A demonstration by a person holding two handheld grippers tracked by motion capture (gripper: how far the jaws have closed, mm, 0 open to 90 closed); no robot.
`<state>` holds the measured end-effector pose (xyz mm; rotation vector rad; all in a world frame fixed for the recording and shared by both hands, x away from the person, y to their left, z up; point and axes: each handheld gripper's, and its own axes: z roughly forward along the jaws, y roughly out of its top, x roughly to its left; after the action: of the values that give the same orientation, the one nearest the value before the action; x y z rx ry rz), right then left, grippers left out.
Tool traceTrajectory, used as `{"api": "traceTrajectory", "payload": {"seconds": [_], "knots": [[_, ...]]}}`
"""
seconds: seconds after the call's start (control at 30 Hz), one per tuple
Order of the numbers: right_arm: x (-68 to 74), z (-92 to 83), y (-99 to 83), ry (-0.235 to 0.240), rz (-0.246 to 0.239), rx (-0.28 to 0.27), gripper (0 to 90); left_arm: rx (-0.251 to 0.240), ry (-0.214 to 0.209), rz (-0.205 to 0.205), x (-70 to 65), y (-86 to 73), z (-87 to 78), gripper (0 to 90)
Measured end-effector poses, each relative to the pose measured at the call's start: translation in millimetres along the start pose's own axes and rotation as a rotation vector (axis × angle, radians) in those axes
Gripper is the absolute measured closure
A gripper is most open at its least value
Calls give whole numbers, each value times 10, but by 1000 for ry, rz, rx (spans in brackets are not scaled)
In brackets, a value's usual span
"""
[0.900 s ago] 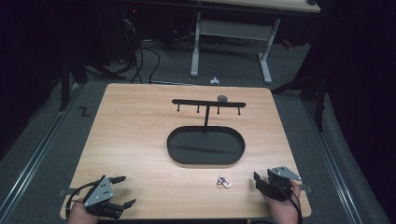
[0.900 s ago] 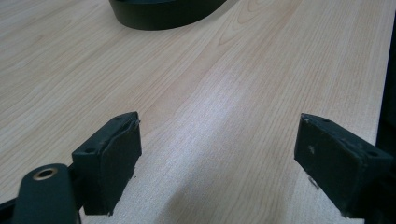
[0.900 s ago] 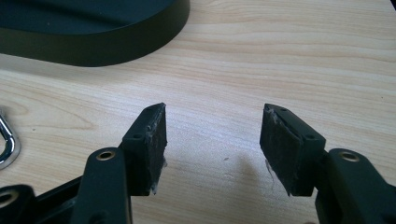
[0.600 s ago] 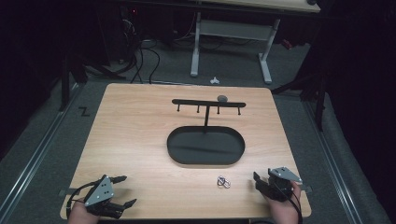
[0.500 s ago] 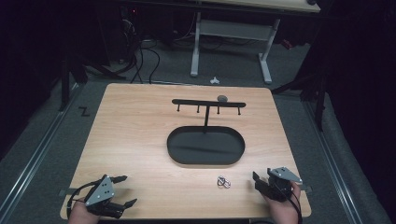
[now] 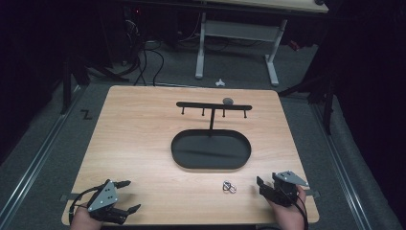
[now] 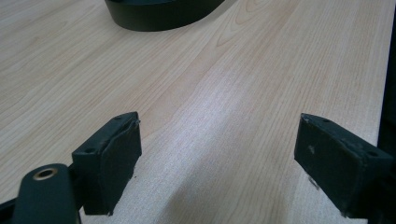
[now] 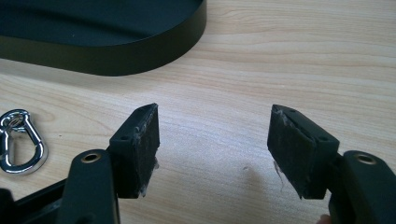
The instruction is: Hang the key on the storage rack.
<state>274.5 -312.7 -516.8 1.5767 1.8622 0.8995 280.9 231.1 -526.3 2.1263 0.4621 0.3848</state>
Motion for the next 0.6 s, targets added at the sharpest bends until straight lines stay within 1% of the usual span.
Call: {"api": "traceTrajectory", "payload": {"seconds": [0.07, 0.1, 0.2, 0.23, 0.3, 0.37, 0.43, 0.5, 0.57, 0.6], "knots": [[2, 1, 3, 2, -6, 2, 347, -1, 1, 0, 0, -1, 0, 153], [14, -6, 16, -1, -14, 21, 355, -2, 2, -2, 1, -1, 0, 153], [24, -16, 27, 0, -26, 35, 366, -2, 1, -1, 1, -1, 1, 153], [35, -18, 36, 3, -46, 49, 369, 1, -1, 0, 0, 0, 2, 153], [49, -21, 39, 1, -49, 60, 369, 2, -2, 0, -1, 0, 3, 154], [89, -27, 57, -6, -70, 81, 357, 3, -2, 0, 1, -1, 2, 153], [100, -30, 64, 3, -69, 91, 359, 2, 1, -2, 6, -2, -3, 153], [112, -44, 74, 25, -40, 84, 344, 3, 1, -2, 6, -1, -7, 153], [116, -57, 100, 42, -20, 94, 334, 3, 1, -1, 1, -3, -9, 153], [121, -64, 113, 46, -27, 95, 331, 3, 1, -1, 0, -3, -10, 153]]}}
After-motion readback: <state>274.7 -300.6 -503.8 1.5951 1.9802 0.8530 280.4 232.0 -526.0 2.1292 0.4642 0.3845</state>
